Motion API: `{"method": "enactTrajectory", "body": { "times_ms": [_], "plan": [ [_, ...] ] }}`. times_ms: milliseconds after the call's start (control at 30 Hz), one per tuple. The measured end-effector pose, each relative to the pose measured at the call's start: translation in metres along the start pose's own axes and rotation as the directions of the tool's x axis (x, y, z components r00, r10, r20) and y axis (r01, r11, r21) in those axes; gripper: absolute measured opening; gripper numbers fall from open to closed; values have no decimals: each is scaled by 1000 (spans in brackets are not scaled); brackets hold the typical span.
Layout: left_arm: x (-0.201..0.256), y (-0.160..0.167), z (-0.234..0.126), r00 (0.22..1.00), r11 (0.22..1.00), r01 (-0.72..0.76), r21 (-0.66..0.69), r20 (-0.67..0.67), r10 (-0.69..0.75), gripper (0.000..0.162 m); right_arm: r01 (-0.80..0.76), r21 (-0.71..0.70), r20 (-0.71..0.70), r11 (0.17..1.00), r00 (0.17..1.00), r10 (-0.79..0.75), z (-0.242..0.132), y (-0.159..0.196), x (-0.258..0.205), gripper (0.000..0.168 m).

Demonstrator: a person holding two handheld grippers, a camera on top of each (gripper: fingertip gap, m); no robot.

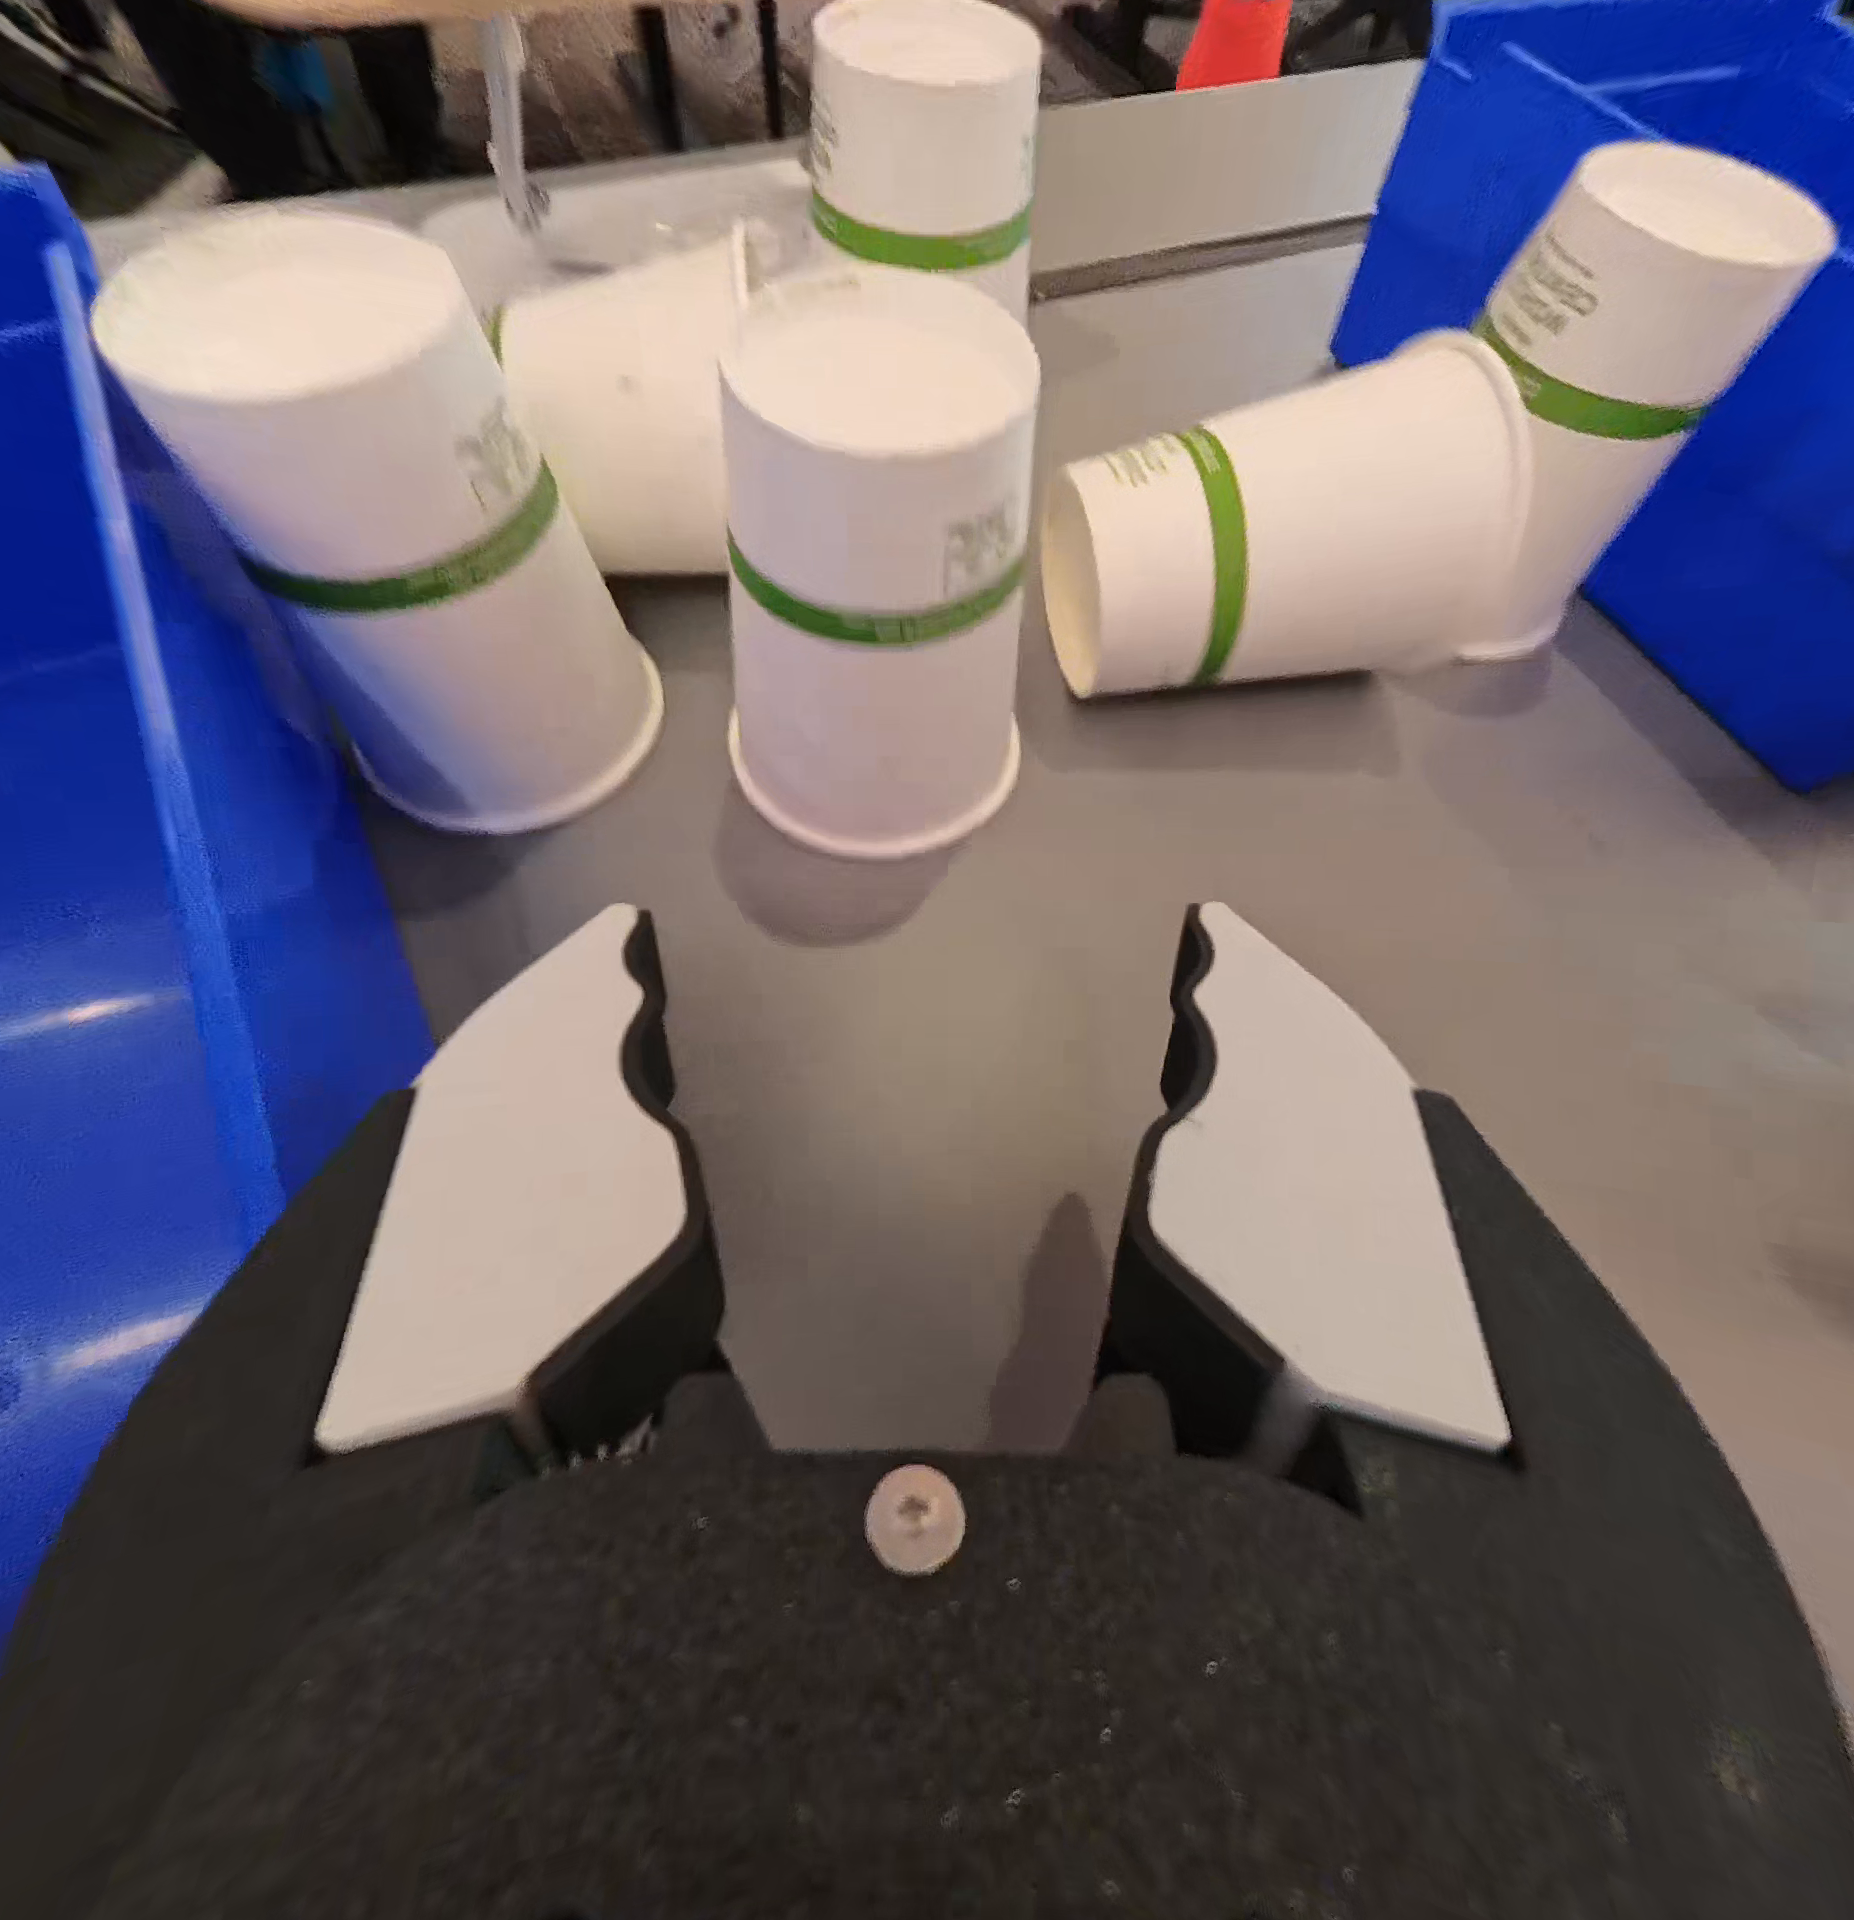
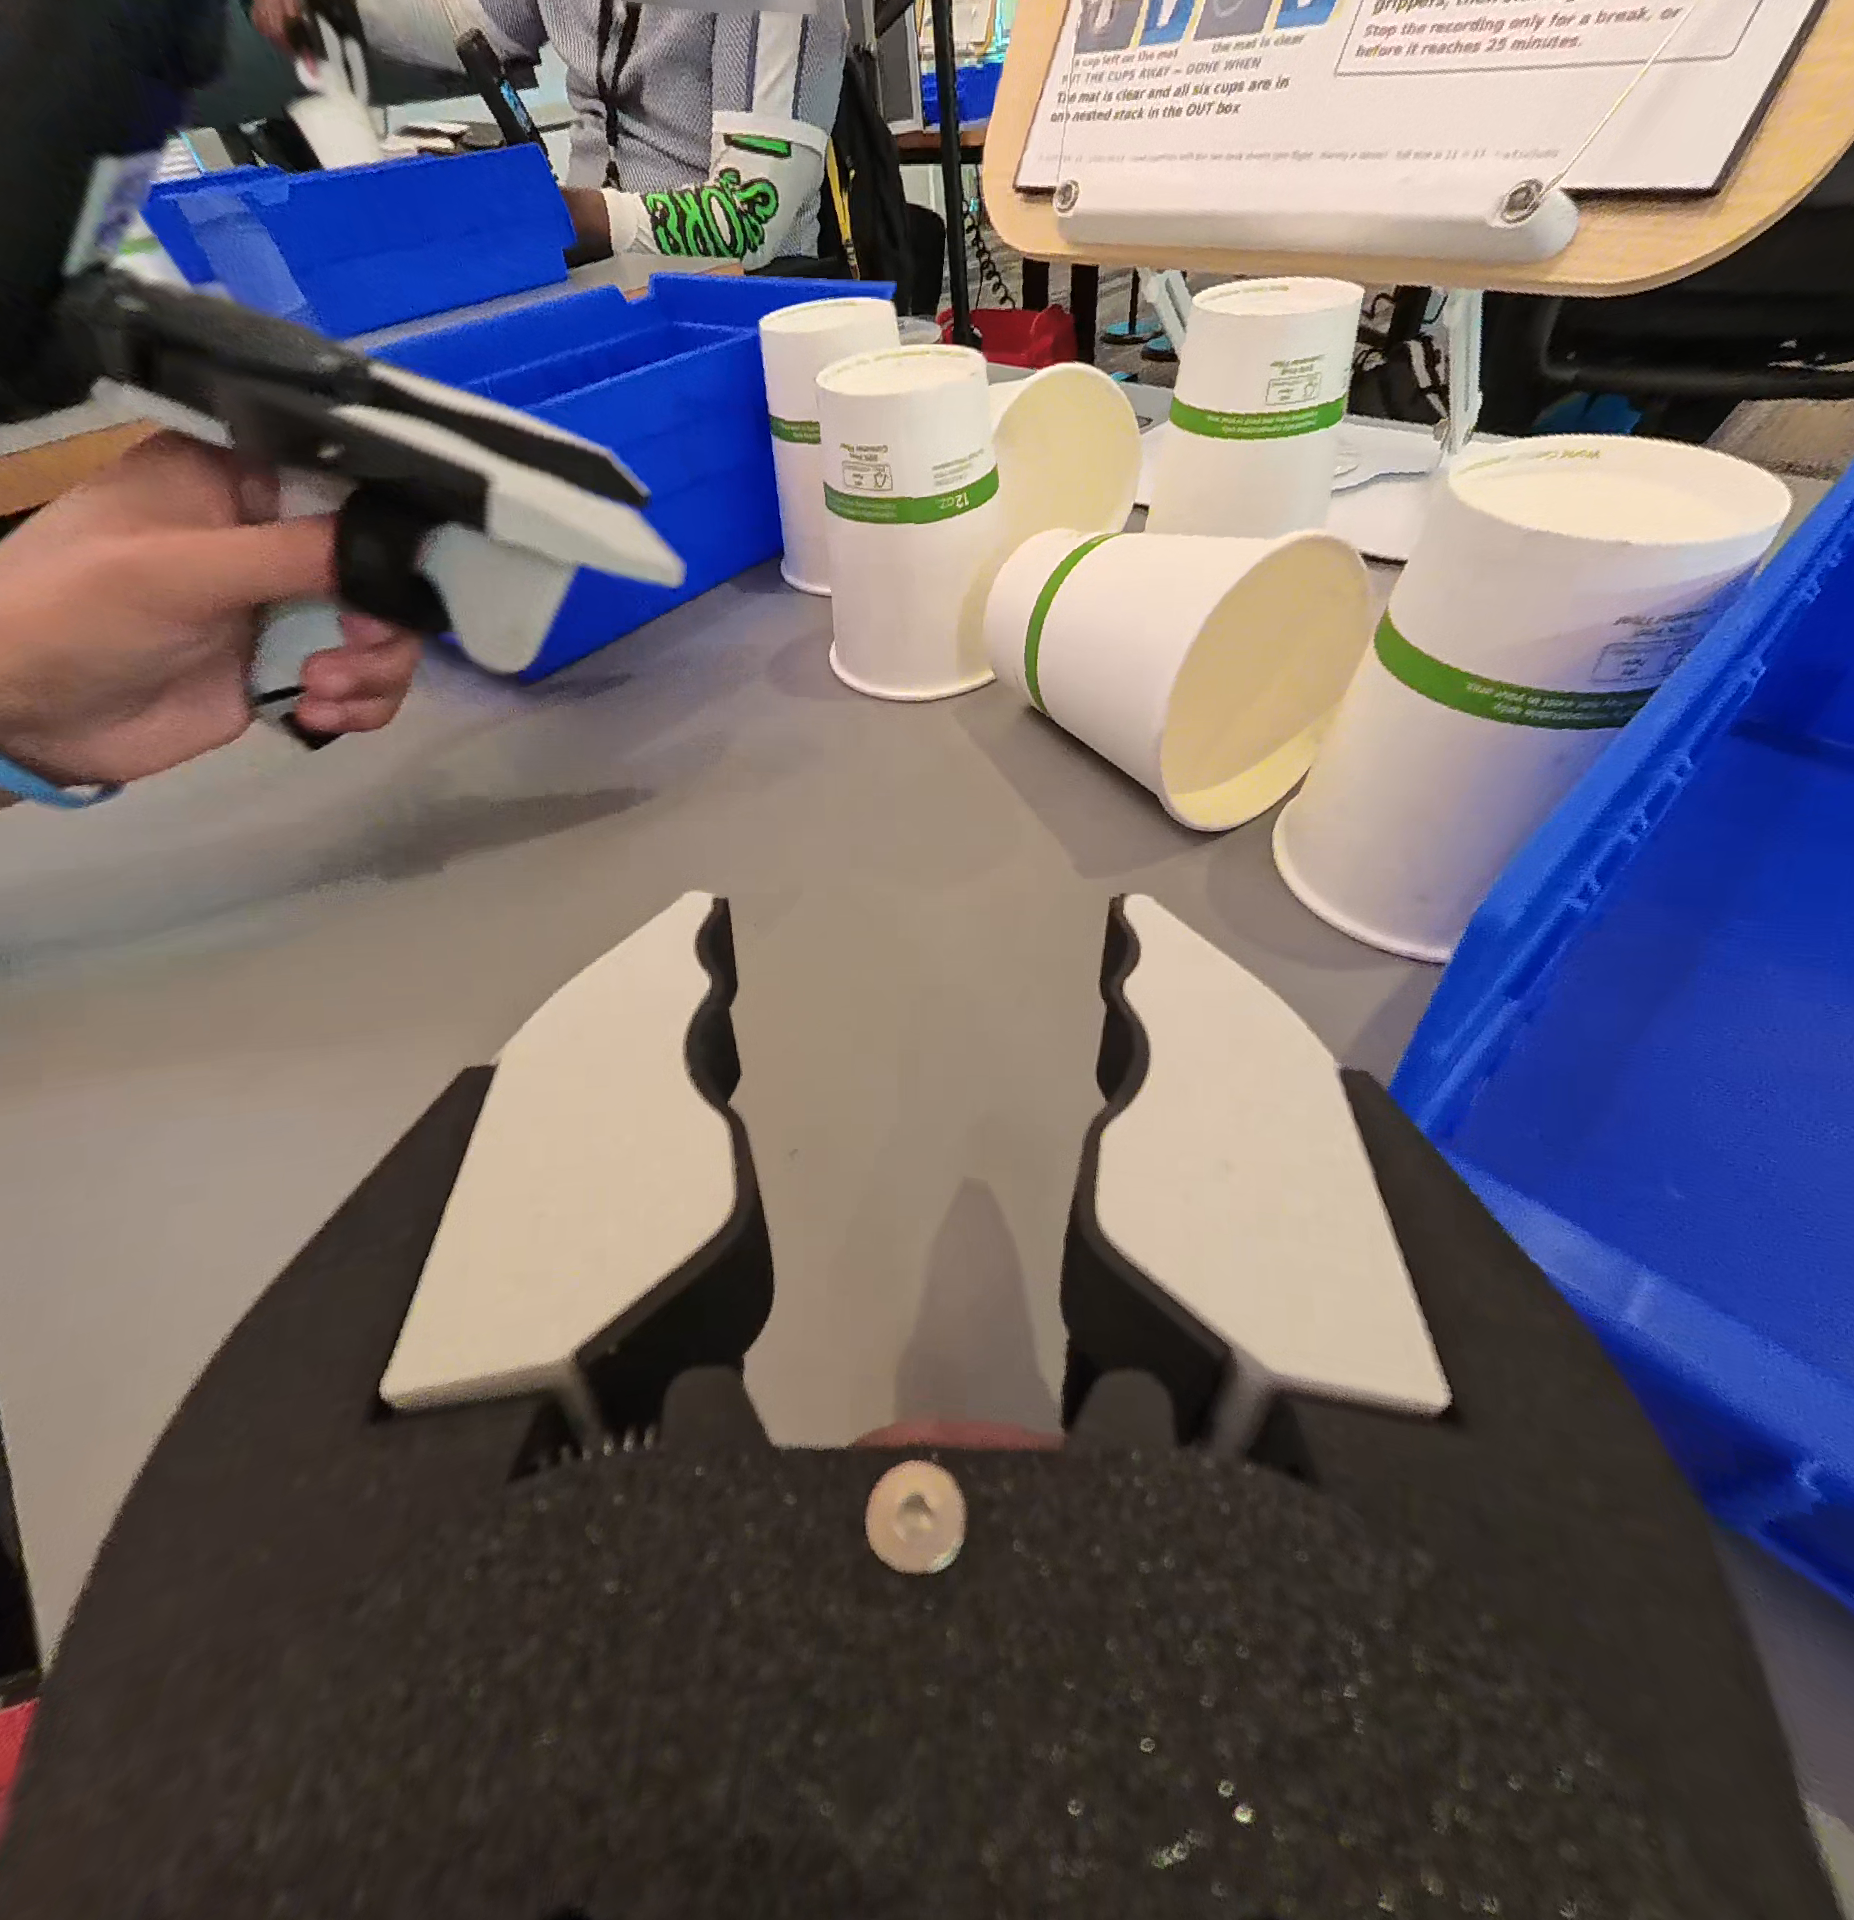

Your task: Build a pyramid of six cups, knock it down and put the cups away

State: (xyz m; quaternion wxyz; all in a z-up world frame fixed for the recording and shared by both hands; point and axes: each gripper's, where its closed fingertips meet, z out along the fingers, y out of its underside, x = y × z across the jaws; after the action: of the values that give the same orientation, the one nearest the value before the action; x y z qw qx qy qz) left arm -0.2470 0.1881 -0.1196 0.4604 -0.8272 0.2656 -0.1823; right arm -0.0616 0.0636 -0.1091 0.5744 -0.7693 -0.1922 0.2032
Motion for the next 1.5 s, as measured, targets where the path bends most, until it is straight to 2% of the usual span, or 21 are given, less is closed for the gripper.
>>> {"method": "enactTrajectory", "body": {
  "times_ms": [67, 233, 467, 533, 667, 733, 833, 900, 967, 1067, 1167, 1267, 1367, 1433, 1467, 1500],
  "plan": [
    [5, -14, 18, 1000, 1000, -28, 2, -8, 28, 88, 9, 3, -7, 1000, 1000, -9, -2, -2, 1, 67],
    [2, -40, 50, 975, 987, -162, 9, 155, 159, 90, -12, 11, -13, 1000, 1000, 12, -4, -4, 6, 67],
    [-15, -60, 85, 982, 997, -58, -58, 176, 67, 89, -21, 13, -4, 1000, 1000, 21, -4, -6, 6, 67],
    [-18, -55, 90, 983, 995, -31, -96, 176, 48, 75, -23, 11, 4, 1000, 1000, 23, -2, -6, 4, 67],
    [-14, -51, 82, 987, 993, -31, -115, 156, 49, 74, -26, 7, 20, 1000, 999, 25, 1, -6, -1, 67],
    [-10, -55, 66, 990, 997, -33, -65, 135, 41, 74, -24, 8, 20, 1000, 1000, 24, 3, -6, -3, 66],
    [1, -69, 30, 999, 998, 32, 50, 26, -33, 74, -37, 2, 38, 999, 999, 37, 8, -5, -6, 66],
    [14, -83, 1, 979, 977, 157, 141, -152, -135, 74, -58, 11, 73, 998, 996, 57, 15, -9, -12, 66],
    [25, -98, -30, 902, 920, 332, 210, -357, -244, 74, -96, 30, 152, 995, 984, 90, 25, -19, -23, 66],
    [37, -110, -72, 728, 818, 530, 224, -614, -304, 74, -220, 102, 368, 970, 914, 169, 36, -47, -51, 63],
    [39, -105, -88, 641, 756, 611, 235, -707, -299, 74, -455, 123, 622, 882, 728, 289, 37, -90, -79, 53],
    [46, -97, -93, 533, 717, 672, 183, -792, -297, 74, -613, 61, 755, 788, 545, 365, 42, -121, -92, 52],
    [50, -89, -88, 518, 706, 683, 187, -805, -289, 74, -672, -37, 804, 739, 419, 421, 50, -125, -107, 51],
    [57, -87, -87, 508, 709, 681, 183, -815, -278, 74, -678, -75, 806, 731, 390, 445, 55, -118, -117, 42],
    [61, -86, -87, 504, 712, 678, 182, -820, -270, 74, -671, -79, 804, 738, 394, 445, 56, -114, -120, 34],
    [64, -85, -86, 511, 717, 672, 187, -817, -267, 74, -659, -58, 809, 750, 409, 423, 54, -112, -120, 17]
  ]
}}
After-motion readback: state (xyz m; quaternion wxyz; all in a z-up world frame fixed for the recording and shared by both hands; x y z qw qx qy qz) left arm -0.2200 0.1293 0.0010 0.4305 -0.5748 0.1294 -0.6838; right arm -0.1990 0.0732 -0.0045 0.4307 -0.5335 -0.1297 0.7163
